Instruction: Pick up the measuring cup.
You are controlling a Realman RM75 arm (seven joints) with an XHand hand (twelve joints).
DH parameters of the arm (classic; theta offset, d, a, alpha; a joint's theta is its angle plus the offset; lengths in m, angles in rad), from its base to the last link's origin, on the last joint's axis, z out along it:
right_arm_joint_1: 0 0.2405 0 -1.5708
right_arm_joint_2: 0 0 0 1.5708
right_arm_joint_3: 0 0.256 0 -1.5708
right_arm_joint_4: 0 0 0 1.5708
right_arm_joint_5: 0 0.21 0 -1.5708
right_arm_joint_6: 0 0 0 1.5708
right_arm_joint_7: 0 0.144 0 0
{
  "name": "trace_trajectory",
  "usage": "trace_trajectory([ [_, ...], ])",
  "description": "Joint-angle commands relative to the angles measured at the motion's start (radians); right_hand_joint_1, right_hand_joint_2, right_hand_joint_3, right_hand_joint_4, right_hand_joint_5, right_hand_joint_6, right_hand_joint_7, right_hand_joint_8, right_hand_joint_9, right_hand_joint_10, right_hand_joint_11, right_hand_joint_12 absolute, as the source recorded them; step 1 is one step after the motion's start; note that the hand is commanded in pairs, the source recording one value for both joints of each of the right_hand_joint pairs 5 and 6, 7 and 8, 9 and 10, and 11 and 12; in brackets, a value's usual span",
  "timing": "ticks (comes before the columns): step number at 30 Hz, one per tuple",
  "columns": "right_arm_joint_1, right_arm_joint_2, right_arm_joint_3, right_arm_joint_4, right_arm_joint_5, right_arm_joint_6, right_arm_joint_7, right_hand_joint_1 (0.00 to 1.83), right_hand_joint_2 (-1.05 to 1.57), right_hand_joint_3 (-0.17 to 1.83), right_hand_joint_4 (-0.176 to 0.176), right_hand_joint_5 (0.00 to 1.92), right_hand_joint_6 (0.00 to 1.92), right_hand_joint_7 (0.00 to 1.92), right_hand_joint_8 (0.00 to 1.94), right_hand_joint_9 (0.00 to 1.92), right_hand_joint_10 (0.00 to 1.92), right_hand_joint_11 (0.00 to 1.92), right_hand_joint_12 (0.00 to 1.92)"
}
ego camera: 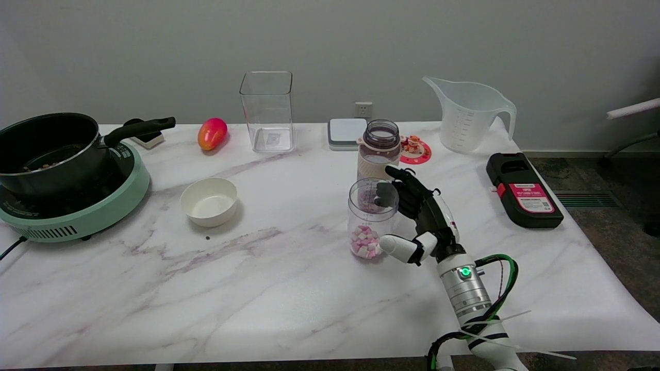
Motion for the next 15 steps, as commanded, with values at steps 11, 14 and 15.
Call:
trace_trajectory([
  [11,0.027,0.009,0.001,-0.012,-0.004,-0.015,0.013,1.15,-0.36,1.04,0.0,0.56,0.56,0.6,0.6,0.58,0.58,0.65,0.65],
  [14,0.027,0.009,0.003,-0.014,-0.004,-0.015,0.013,1.15,-0.35,1.04,0.0,0.63,0.63,0.6,0.6,0.57,0.57,0.65,0.65],
  [15,0.027,0.009,0.003,-0.014,-0.004,-0.015,0.013,1.15,-0.35,1.04,0.0,0.64,0.64,0.6,0.6,0.57,0.57,0.65,0.65],
])
